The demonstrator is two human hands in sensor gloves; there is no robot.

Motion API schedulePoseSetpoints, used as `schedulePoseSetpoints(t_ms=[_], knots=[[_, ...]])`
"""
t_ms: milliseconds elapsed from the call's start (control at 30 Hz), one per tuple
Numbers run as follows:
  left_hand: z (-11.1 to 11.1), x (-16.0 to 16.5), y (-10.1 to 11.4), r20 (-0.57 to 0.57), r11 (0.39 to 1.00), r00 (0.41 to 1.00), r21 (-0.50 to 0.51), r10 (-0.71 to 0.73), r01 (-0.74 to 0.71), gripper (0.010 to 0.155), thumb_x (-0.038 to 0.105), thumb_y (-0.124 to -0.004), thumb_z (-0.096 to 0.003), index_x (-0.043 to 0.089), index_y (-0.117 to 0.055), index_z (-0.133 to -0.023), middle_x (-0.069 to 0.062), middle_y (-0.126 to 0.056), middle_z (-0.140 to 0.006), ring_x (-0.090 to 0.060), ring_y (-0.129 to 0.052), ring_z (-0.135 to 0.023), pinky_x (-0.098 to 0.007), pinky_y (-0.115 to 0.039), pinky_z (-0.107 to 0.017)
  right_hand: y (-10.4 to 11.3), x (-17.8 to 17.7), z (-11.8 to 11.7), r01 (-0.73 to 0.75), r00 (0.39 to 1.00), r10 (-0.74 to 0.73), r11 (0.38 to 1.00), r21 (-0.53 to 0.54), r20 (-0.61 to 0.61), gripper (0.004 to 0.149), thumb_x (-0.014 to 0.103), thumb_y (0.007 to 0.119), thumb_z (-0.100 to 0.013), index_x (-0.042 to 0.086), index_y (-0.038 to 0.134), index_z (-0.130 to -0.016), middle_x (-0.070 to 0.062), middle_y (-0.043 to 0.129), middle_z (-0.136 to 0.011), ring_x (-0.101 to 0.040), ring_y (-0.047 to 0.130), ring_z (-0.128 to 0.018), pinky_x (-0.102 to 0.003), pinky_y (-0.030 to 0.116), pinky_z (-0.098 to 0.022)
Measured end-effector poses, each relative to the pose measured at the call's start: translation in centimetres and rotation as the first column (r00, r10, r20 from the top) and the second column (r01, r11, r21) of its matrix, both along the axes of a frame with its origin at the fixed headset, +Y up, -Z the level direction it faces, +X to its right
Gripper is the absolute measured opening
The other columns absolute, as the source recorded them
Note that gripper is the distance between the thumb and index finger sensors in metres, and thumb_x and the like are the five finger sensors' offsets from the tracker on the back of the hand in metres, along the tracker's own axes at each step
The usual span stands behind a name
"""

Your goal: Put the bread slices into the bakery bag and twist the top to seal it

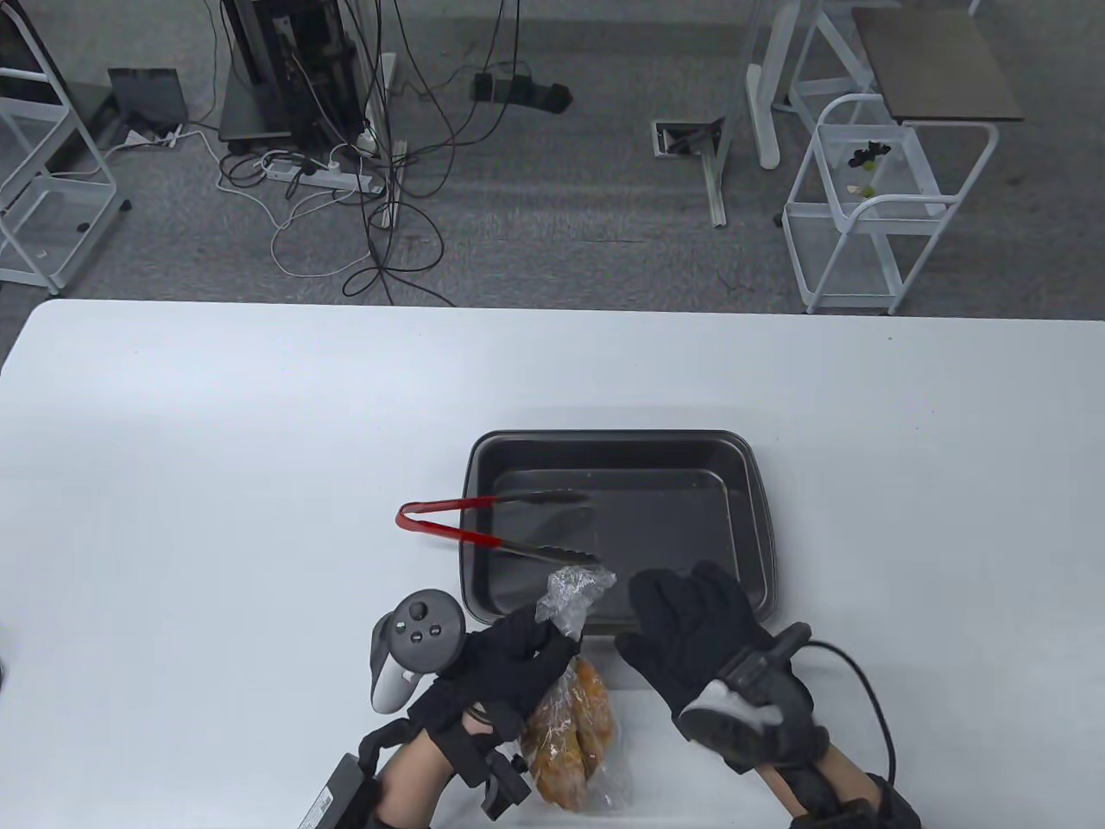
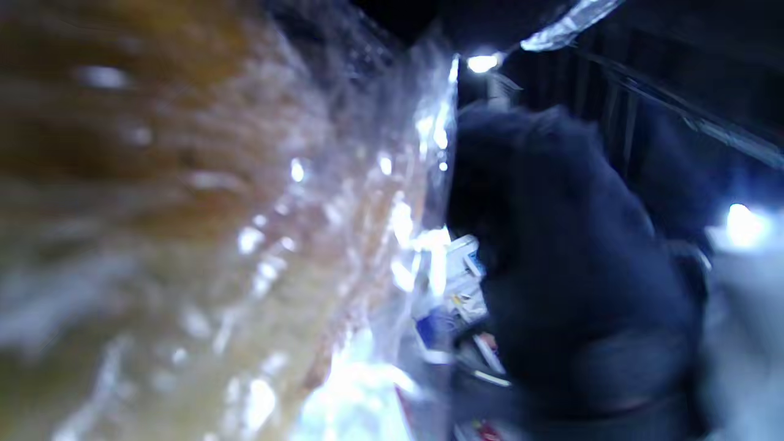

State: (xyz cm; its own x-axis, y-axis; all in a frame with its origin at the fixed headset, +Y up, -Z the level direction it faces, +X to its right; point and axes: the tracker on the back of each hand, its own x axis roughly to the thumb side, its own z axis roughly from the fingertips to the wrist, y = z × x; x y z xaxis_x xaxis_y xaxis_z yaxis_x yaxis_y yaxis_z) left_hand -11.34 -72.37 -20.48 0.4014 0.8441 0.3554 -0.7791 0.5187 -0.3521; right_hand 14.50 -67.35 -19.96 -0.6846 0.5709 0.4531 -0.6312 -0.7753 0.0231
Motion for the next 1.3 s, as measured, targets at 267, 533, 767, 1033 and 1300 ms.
schedulePoseSetpoints(t_ms=[267,533,767,1033,1300], knots=[[3.8,1.5,0.9,-0.117,0.887,0.979,0.415,-0.170,0.203,0.046,0.044,-0.072,-0.0508,0.028,-0.062,-0.092,-0.003,-0.071,-0.099,-0.027,-0.078,-0.090,-0.068,-0.036,-0.084,-7.1,-0.2,-1.9,0.253,0.837,-0.540,0.246,-0.936,0.085,0.081,0.058,0.060,-0.051,-0.015,0.085,-0.078,-0.033,0.099,-0.054,-0.031,0.104,-0.023,-0.057,0.081,-0.042],[6.3,3.2,1.3,-0.183,0.674,0.926,0.640,-0.330,0.367,0.045,0.039,-0.074,-0.0485,0.030,-0.063,-0.091,-0.005,-0.068,-0.097,-0.028,-0.074,-0.090,-0.068,-0.035,-0.083,-8.2,-2.8,-1.5,0.228,0.790,-0.609,0.191,-0.955,0.067,0.072,0.053,0.069,-0.051,-0.014,0.087,-0.069,-0.024,0.102,-0.046,-0.022,0.102,-0.014,-0.050,0.085,-0.039],[6.0,2.5,1.5,-0.217,0.668,0.924,0.641,-0.315,0.378,0.044,0.040,-0.074,-0.0484,0.032,-0.063,-0.090,-0.001,-0.068,-0.099,-0.027,-0.076,-0.088,-0.069,-0.036,-0.082,-9.4,-2.9,-0.3,0.388,0.599,-0.788,0.132,-0.912,0.141,0.056,0.032,0.081,-0.049,-0.013,0.073,-0.080,-0.019,0.094,-0.061,-0.019,0.101,-0.029,-0.052,0.077,-0.053],[6.0,2.4,1.4,-0.206,0.677,0.925,0.633,-0.319,0.375,0.044,0.040,-0.071,-0.0488,0.027,-0.064,-0.091,-0.003,-0.074,-0.095,-0.026,-0.084,-0.083,-0.068,-0.042,-0.081,-8.4,-2.5,0.1,0.573,0.571,-0.810,0.276,-0.772,0.135,0.049,0.025,0.089,-0.045,-0.010,0.079,-0.077,-0.021,0.097,-0.055,-0.022,0.101,-0.025,-0.053,0.077,-0.054],[3.2,1.1,0.0,0.034,0.987,0.997,0.142,0.064,-0.068,0.045,0.048,-0.065,-0.0523,0.024,-0.067,-0.091,-0.004,-0.083,-0.089,-0.023,-0.092,-0.074,-0.068,-0.048,-0.081,-2.1,-2.5,2.2,0.376,0.890,-0.335,0.923,0.083,-0.310,0.048,0.023,0.089,-0.040,-0.008,0.081,-0.077,-0.022,0.097,-0.055,-0.025,0.099,-0.023,-0.056,0.075,-0.054]])
